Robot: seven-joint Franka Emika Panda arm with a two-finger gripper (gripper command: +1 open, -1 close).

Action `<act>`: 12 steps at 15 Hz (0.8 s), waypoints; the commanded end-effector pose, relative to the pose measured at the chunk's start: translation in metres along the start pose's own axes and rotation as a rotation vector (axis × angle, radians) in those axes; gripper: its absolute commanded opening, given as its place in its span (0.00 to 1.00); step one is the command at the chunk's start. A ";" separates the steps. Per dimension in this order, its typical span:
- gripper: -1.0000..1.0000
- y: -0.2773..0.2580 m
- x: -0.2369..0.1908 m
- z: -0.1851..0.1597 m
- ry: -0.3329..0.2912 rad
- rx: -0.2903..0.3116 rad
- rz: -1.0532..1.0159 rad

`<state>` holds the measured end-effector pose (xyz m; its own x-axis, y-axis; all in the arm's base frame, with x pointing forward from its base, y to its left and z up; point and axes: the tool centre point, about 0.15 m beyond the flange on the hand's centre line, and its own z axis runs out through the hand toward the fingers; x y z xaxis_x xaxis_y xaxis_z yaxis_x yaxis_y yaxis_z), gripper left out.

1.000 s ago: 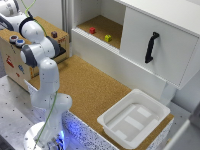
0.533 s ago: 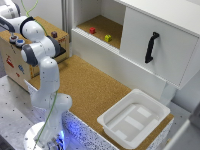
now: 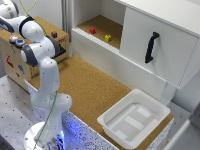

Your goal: Push the red button to turn on the red light

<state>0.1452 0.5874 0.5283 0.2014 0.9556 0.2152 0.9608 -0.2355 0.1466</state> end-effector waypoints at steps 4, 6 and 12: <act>1.00 0.055 -0.012 0.003 0.024 -0.059 0.094; 1.00 0.075 -0.019 0.012 0.029 -0.067 0.089; 1.00 0.153 -0.043 0.034 0.057 -0.024 0.139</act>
<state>0.2355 0.5505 0.5235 0.3420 0.9193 0.1944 0.9134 -0.3739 0.1611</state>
